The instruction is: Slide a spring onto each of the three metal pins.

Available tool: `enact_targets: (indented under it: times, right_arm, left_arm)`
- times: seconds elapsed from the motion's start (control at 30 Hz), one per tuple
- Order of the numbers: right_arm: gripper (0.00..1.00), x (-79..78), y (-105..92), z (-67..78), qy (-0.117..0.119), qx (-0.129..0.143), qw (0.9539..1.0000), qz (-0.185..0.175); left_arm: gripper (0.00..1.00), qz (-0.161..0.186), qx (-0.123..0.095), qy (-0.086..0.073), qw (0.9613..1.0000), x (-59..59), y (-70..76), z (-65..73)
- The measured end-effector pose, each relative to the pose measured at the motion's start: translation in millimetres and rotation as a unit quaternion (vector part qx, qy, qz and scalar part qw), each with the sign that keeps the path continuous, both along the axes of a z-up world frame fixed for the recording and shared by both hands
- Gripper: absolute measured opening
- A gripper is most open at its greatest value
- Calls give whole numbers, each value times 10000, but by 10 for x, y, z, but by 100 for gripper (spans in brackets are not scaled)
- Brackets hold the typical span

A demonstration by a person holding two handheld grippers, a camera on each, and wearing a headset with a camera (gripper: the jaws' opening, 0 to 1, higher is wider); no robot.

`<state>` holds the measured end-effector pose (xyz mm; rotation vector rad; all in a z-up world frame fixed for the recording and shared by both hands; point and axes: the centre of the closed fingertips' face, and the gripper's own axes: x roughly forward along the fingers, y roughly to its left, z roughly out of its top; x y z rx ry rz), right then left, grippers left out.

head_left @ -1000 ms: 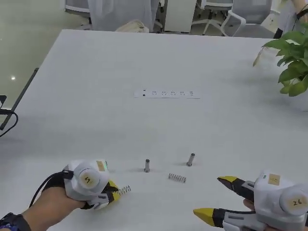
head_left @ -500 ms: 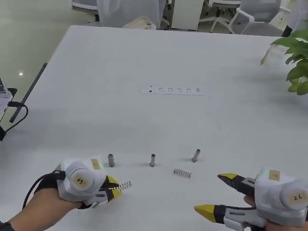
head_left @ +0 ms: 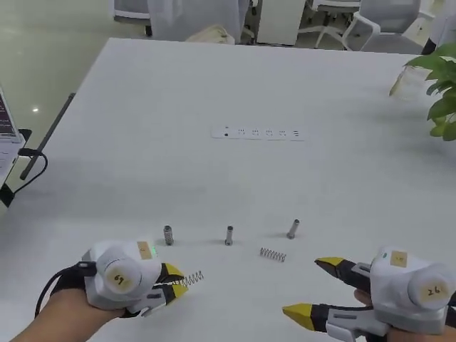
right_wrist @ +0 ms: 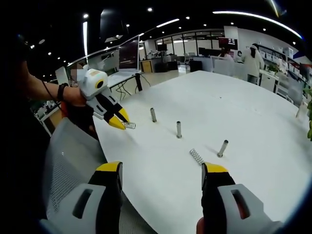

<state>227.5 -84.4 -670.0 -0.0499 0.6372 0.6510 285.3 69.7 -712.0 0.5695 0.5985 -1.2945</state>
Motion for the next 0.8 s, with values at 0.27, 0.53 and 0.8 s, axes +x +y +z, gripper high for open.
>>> enact_targets:
  times: [0.27, 0.53, 0.8]
  right_arm:
    - [62, 74, 80, 45, -64, 3, 9998, 199]
    - [60, 158, 231, 111, -145, 24, 9987, 498]
    - [54, 214, 403, 181, -243, 100, 9963, 818]
  left_arm:
    - [2, -258, -96, -255, 9993, -2, -165, 235]
    - [2, -567, -150, -422, 9974, -70, -337, 370]
    - [2, -876, -188, -558, 9944, -157, -485, 481]
